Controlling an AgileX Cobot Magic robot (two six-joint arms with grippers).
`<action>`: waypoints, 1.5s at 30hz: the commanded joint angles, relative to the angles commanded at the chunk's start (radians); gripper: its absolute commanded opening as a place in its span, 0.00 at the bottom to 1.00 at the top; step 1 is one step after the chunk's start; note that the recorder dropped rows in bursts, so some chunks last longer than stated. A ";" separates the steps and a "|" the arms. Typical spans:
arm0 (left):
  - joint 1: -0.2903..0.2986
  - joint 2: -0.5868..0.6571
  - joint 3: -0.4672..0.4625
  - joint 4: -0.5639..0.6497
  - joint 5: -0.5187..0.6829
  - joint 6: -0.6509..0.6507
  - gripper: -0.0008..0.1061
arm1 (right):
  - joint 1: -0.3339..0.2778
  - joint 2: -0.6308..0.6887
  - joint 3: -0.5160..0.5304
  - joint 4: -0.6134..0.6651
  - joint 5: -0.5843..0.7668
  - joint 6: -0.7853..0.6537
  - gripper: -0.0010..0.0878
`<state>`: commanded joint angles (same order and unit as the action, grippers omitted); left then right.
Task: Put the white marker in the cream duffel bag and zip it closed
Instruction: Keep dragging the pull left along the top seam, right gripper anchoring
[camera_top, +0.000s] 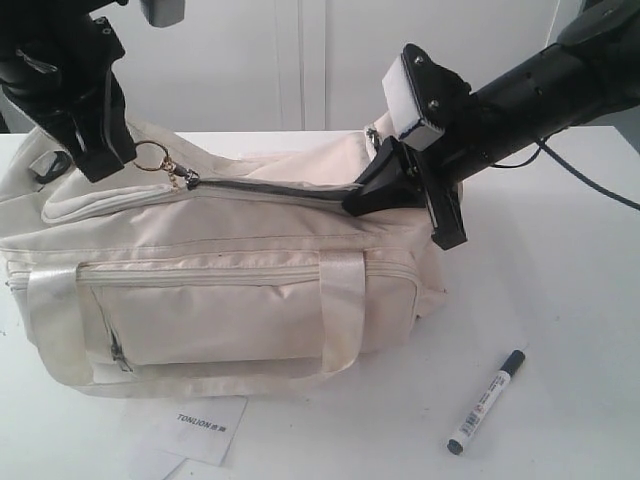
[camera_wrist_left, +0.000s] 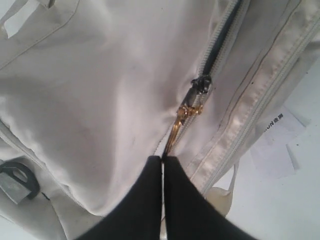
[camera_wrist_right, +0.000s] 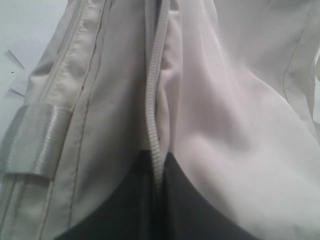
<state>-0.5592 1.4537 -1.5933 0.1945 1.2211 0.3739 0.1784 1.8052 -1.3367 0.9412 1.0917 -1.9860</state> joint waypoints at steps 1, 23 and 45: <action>0.000 0.000 0.000 0.000 0.000 0.000 0.01 | 0.000 0.000 0.000 0.000 0.000 0.000 0.01; 0.000 0.000 0.000 0.083 0.000 0.007 0.01 | 0.000 0.000 0.000 -0.043 -0.017 0.014 0.01; 0.060 0.000 0.007 0.093 0.000 0.022 0.01 | 0.000 0.000 0.000 -0.048 -0.025 0.027 0.01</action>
<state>-0.4996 1.4537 -1.5860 0.2878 1.2211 0.3962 0.1784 1.8052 -1.3367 0.8934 1.0668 -1.9588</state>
